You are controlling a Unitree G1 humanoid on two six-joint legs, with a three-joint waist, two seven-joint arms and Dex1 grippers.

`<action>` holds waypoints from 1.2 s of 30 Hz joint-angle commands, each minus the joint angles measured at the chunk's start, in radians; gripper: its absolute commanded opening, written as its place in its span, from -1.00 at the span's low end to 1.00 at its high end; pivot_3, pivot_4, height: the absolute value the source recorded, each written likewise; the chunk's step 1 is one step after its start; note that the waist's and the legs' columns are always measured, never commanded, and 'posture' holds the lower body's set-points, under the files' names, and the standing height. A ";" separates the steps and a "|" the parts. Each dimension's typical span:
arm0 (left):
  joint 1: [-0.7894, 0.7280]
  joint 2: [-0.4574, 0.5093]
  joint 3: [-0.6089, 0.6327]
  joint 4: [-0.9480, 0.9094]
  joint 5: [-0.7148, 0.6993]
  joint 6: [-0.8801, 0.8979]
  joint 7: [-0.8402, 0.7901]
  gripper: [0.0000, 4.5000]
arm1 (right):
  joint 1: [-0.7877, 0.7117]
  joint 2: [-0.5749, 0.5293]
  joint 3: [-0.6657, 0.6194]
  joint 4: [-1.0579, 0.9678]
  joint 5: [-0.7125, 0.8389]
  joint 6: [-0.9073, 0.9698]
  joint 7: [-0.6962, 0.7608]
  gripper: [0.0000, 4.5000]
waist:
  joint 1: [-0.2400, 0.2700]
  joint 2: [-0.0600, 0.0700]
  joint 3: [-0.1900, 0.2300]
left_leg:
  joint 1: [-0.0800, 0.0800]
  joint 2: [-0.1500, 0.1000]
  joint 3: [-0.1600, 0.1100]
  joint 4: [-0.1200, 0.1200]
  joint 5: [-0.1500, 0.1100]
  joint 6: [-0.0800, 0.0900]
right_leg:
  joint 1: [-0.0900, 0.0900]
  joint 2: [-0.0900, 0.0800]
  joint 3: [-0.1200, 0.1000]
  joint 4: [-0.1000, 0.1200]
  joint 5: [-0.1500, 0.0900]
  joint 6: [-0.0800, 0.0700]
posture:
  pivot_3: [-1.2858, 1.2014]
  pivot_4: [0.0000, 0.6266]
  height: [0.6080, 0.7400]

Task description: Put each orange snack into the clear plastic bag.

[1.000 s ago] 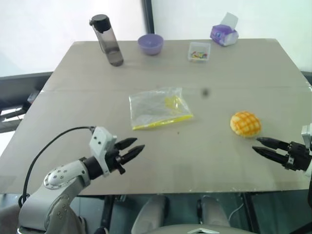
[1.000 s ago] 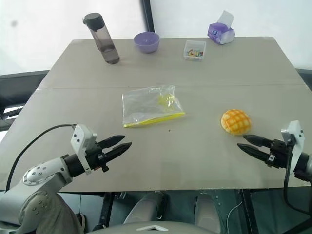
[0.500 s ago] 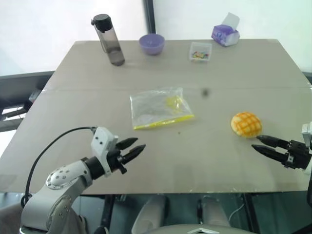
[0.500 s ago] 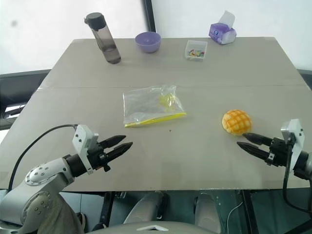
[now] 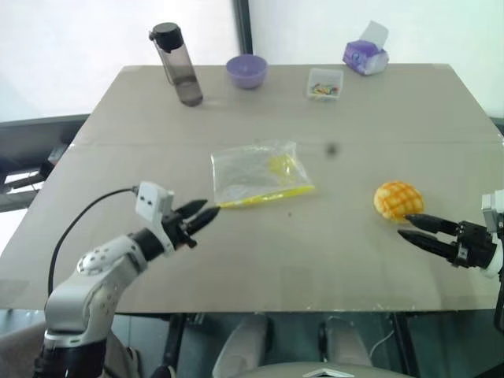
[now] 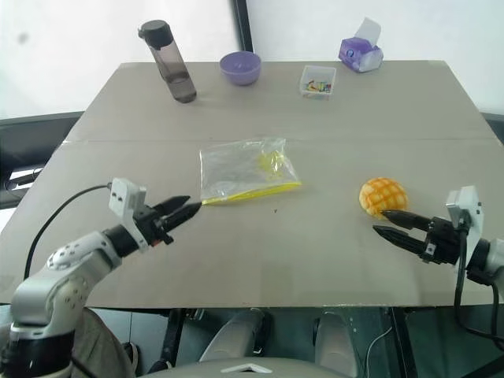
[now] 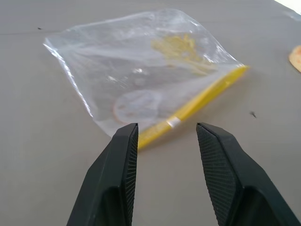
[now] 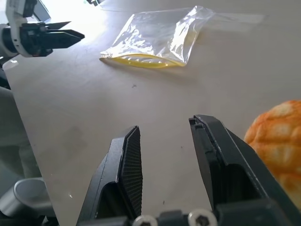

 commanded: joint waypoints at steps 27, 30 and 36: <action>-0.721 -0.140 -0.025 0.996 0.078 0.259 -0.027 0.94 | -0.148 0.018 0.026 -0.143 0.059 -0.021 -0.072 -0.17 | -0.010 -0.007 0.002 | -0.002 -0.002 -0.004 0.004 0.001 -0.001 | 0.000 -0.001 -0.005 0.002 0.000 0.001 | 0.03 -0.52 1.00; -0.719 -0.145 -0.022 1.002 0.076 0.275 -0.036 0.57 | -0.145 0.012 0.038 -0.128 0.031 -0.043 -0.061 -0.17 | -0.008 -0.006 0.002 | -0.002 -0.002 -0.004 0.005 0.001 -0.001 | 0.000 -0.001 -0.004 0.002 0.000 0.001 | 0.03 -0.52 1.00; -0.683 -0.161 -0.017 0.926 0.050 0.340 -0.060 -0.60 | -0.146 0.011 0.039 -0.113 0.020 -0.055 -0.052 -0.17 | -0.004 -0.006 0.002 | -0.002 -0.002 -0.004 0.005 0.001 -0.001 | 0.000 -0.001 -0.004 0.002 0.000 0.001 | 0.03 -0.52 1.00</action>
